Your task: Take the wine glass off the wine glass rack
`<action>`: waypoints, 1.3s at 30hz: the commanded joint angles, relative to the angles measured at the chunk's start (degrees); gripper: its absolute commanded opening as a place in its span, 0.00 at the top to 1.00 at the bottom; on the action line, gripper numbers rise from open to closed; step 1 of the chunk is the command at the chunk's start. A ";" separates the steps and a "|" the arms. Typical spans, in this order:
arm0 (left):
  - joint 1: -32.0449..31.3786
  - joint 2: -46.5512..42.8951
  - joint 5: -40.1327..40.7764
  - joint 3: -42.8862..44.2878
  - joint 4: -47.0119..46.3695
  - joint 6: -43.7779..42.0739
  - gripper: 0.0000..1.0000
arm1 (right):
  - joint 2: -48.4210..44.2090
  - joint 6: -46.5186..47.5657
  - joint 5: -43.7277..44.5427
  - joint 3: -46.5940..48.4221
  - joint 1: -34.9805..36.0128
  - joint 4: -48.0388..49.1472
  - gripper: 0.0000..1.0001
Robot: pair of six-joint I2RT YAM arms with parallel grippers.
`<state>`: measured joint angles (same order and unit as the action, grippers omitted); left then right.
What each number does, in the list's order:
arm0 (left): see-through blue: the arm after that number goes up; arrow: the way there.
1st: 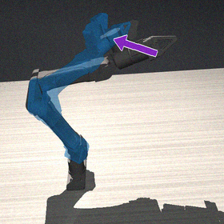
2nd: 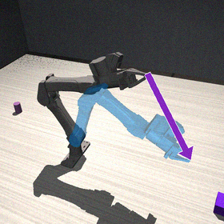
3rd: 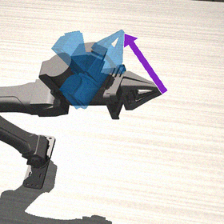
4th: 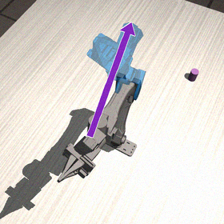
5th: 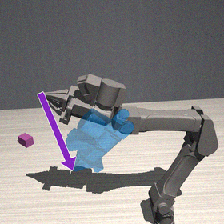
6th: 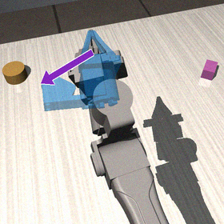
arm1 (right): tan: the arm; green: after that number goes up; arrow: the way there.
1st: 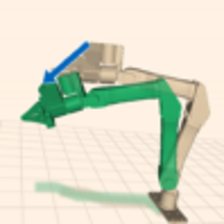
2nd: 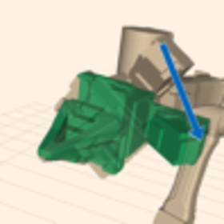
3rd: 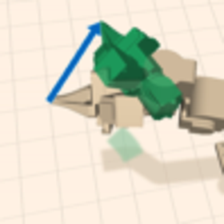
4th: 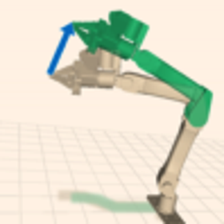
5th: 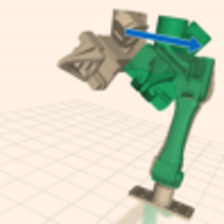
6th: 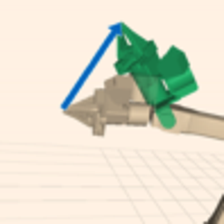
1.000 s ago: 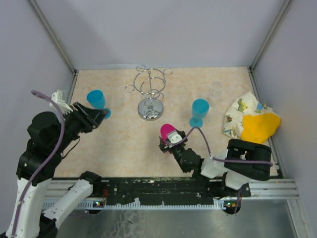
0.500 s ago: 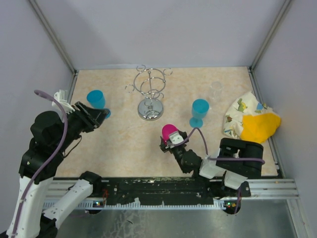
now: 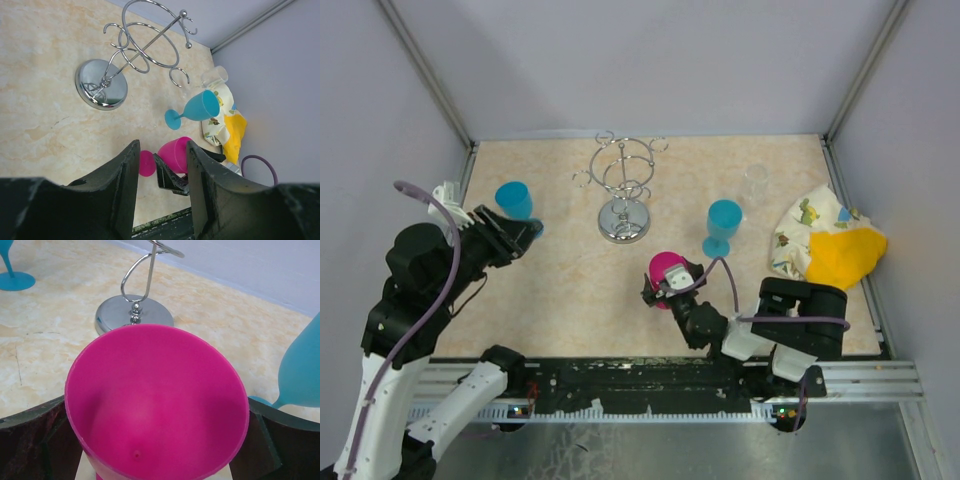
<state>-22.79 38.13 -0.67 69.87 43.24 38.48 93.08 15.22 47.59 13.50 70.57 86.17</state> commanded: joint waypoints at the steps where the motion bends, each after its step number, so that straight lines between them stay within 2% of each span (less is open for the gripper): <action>1: -0.19 -0.05 -0.61 -0.80 -2.12 -1.28 0.52 | 0.02 -0.02 2.51 -0.33 -0.60 7.01 0.01; 4: -0.20 -0.24 -0.04 -0.83 -2.14 -1.68 0.52 | -2.97 0.55 3.17 -0.66 -0.60 6.07 0.01; 7: -0.23 -0.59 0.61 -0.99 -2.32 -1.87 0.52 | -8.72 -0.39 2.43 -0.09 -0.46 -0.48 0.01; 10: -0.23 -0.56 0.45 -1.50 -2.95 -2.19 0.51 | -15.60 -2.32 0.16 1.39 -0.30 -10.95 0.01; 13: -0.20 0.02 -0.36 -2.28 -3.58 -2.59 0.51 | -21.71 -4.94 -1.13 5.38 0.69 -27.22 0.01; 15: -0.18 0.54 -1.21 -2.92 -4.18 -2.77 0.51 | -24.74 -7.39 -1.20 7.75 0.97 -34.74 0.01; 20: -0.16 0.98 -1.14 -4.73 -6.45 -3.16 0.51 | -30.71 -6.51 3.22 10.80 3.12 -42.49 0.01; 27: -0.20 0.91 2.30 -7.32 -10.28 -5.54 0.50 | -40.00 -7.10 5.13 14.41 3.79 -51.54 0.01; 32: -0.21 0.89 6.76 -9.59 -17.63 -11.49 0.42 | -48.73 -10.11 2.68 18.90 3.53 -63.13 0.01; 35: -0.16 4.18 7.01 -8.16 -20.75 -14.73 0.41 | -50.74 -13.44 1.73 25.58 0.79 -76.03 0.01; 39: -0.10 10.83 7.78 -5.51 -23.12 -16.95 0.40 | -46.27 -17.39 -3.47 35.56 -9.39 -90.10 0.01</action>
<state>-22.79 43.72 5.28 61.98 26.48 26.37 43.79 2.87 48.95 39.77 68.95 12.29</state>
